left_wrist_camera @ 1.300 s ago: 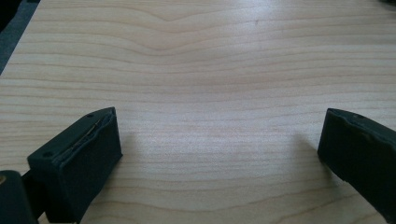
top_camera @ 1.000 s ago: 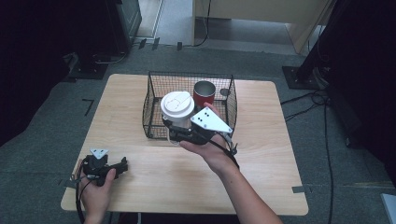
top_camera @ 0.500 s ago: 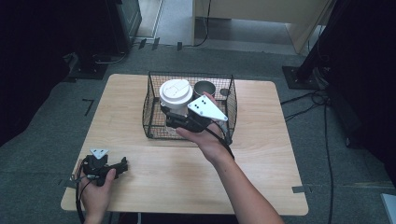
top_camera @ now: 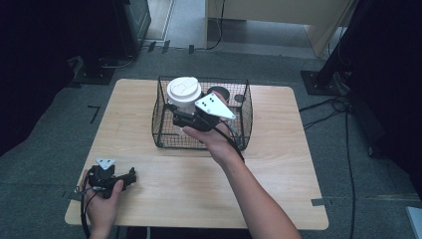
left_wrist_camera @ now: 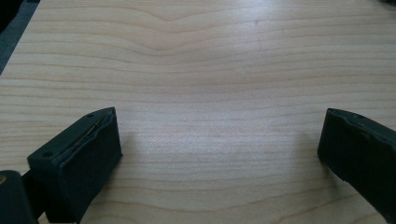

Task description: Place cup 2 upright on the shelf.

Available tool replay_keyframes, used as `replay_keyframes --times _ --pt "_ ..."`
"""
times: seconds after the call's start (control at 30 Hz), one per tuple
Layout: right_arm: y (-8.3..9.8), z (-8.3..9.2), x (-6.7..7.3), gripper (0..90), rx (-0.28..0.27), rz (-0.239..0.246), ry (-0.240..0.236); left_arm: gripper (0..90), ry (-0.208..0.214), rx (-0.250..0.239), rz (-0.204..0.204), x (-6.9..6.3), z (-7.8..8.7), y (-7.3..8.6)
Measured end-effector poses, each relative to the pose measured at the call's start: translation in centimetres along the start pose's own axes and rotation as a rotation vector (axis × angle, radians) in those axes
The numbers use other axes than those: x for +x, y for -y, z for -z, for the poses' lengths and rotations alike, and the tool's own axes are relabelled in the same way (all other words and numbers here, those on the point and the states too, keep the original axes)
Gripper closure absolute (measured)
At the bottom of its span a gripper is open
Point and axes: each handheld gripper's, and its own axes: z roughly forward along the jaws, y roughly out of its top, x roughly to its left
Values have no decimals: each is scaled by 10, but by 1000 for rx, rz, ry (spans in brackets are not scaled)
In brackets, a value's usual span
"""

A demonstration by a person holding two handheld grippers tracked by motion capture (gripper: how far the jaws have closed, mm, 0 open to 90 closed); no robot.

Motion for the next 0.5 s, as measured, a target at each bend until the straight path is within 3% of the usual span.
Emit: replay_keyframes --times 0.2,0.5 --pt "4 -11 -3 160 10 28 17 0 0 0 0 0 0 0" --pt "13 -26 -12 161 10 17 35 1 0 -2 0 0 0 0"
